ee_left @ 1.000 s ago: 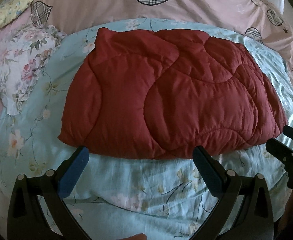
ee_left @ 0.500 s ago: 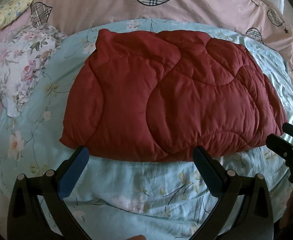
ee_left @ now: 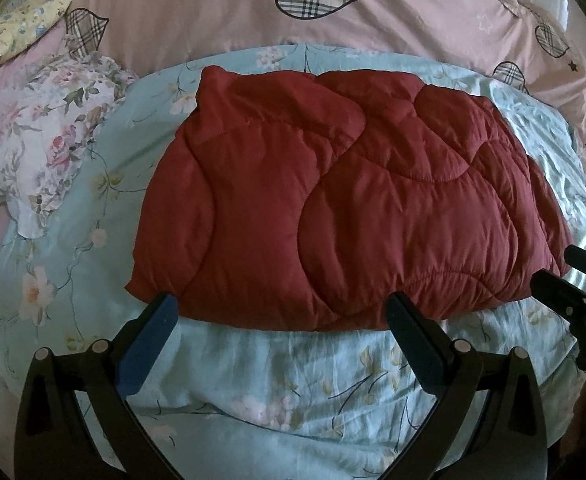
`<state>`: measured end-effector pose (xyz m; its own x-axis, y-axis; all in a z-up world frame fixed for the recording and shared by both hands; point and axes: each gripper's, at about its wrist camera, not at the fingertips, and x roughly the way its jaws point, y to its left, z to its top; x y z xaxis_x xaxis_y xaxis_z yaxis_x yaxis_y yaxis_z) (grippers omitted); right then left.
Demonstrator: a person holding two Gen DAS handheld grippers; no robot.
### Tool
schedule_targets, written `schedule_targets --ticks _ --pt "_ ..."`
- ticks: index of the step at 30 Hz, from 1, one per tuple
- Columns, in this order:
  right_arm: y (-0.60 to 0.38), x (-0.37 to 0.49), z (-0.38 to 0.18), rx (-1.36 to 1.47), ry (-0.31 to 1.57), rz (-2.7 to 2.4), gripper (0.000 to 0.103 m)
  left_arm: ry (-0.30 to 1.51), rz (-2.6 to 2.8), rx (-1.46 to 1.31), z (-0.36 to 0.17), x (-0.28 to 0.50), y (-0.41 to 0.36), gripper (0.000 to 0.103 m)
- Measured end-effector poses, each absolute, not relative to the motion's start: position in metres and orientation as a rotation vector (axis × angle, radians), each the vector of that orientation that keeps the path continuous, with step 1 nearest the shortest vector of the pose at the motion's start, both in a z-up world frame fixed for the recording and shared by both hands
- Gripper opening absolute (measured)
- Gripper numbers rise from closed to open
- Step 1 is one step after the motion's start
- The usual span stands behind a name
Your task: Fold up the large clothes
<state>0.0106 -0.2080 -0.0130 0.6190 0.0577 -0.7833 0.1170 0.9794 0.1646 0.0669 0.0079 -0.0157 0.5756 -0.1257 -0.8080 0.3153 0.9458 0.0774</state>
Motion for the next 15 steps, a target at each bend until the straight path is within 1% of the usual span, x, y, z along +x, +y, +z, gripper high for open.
schedule_targets --ticks 15 --pt "-0.2052 0.0105 -0.0104 0.199 0.900 -0.032 0.103 0.915 -0.253 0.223 -0.0118 0.0680 0.0098 0.103"
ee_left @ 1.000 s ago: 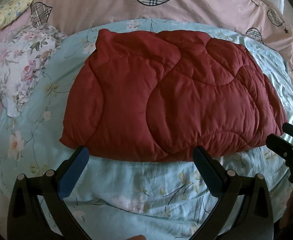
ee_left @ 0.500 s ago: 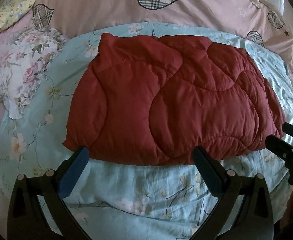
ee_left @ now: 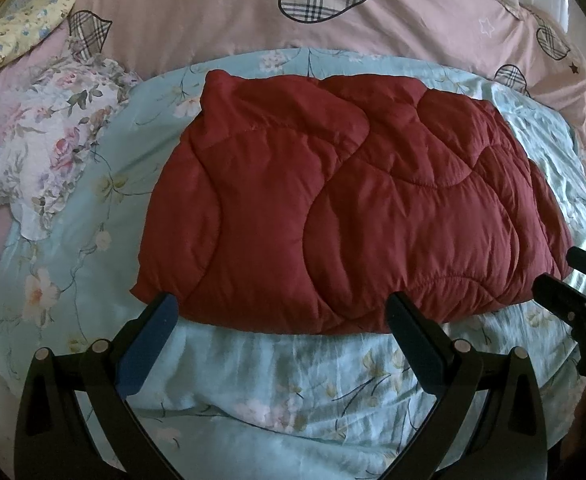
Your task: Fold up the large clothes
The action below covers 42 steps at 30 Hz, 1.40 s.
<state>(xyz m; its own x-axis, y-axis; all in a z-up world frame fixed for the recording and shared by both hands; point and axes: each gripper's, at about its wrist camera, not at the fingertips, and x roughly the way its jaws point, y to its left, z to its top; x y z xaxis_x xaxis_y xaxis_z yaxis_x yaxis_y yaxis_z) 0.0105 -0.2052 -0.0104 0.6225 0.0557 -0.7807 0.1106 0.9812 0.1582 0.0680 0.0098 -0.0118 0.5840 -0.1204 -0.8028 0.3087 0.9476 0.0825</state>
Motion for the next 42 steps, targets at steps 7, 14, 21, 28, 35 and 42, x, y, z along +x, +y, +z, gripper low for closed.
schedule_targets --ticks 7,14,21,28,35,42 --pt "-0.2058 0.0103 -0.0095 0.197 0.900 -0.031 0.103 0.906 -0.241 0.225 -0.0114 0.0685 0.0100 0.103" --pt "-0.2051 0.0100 -0.0093 0.198 0.900 -0.033 0.103 0.892 -0.235 0.238 -0.0111 0.0674 0.0093 0.103" --pt "-0.2055 0.0096 -0.0091 0.198 0.898 -0.033 0.103 0.889 -0.234 0.239 -0.0105 0.0670 0.0096 0.103" --pt "-0.2053 0.0092 -0.0088 0.198 0.898 -0.033 0.103 0.889 -0.234 0.239 -0.0099 0.0676 0.0116 0.103" --pt "-0.2055 0.0092 -0.0086 0.199 0.897 -0.032 0.103 0.892 -0.232 0.232 -0.0090 0.0691 0.0130 0.103" --pt "-0.2060 0.0095 -0.0077 0.200 0.896 -0.033 0.103 0.893 -0.232 0.230 -0.0093 0.0691 0.0128 0.103"
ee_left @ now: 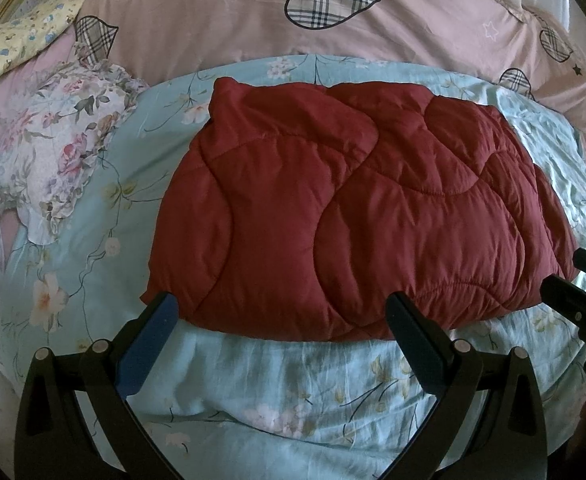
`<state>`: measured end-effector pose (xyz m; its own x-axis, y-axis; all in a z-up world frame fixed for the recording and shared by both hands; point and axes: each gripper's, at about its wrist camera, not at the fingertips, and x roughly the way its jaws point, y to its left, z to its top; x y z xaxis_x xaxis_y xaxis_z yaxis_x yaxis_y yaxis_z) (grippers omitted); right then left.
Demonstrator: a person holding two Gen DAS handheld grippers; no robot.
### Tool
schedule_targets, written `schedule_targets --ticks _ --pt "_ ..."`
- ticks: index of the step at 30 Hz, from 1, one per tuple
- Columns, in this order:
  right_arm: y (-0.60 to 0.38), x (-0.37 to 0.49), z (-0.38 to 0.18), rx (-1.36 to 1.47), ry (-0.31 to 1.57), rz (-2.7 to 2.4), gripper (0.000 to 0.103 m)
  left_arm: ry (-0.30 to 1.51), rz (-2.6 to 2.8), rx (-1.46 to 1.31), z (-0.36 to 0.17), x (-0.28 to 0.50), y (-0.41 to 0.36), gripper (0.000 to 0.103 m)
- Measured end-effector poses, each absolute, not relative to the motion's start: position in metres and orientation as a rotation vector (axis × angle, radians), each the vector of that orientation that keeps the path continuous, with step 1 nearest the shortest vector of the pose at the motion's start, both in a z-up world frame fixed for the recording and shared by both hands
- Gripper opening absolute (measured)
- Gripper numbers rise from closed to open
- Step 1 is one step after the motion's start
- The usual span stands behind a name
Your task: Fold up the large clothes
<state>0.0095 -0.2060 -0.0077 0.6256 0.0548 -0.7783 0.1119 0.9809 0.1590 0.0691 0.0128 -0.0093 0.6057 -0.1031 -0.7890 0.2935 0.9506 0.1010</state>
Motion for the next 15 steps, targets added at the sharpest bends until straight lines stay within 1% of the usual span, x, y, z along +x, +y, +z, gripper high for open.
schedule_targets --ticks 15 --pt "-0.2124 0.0150 -0.0096 0.203 0.902 -0.036 0.103 0.912 -0.236 0.190 -0.0122 0.0779 0.0158 0.103"
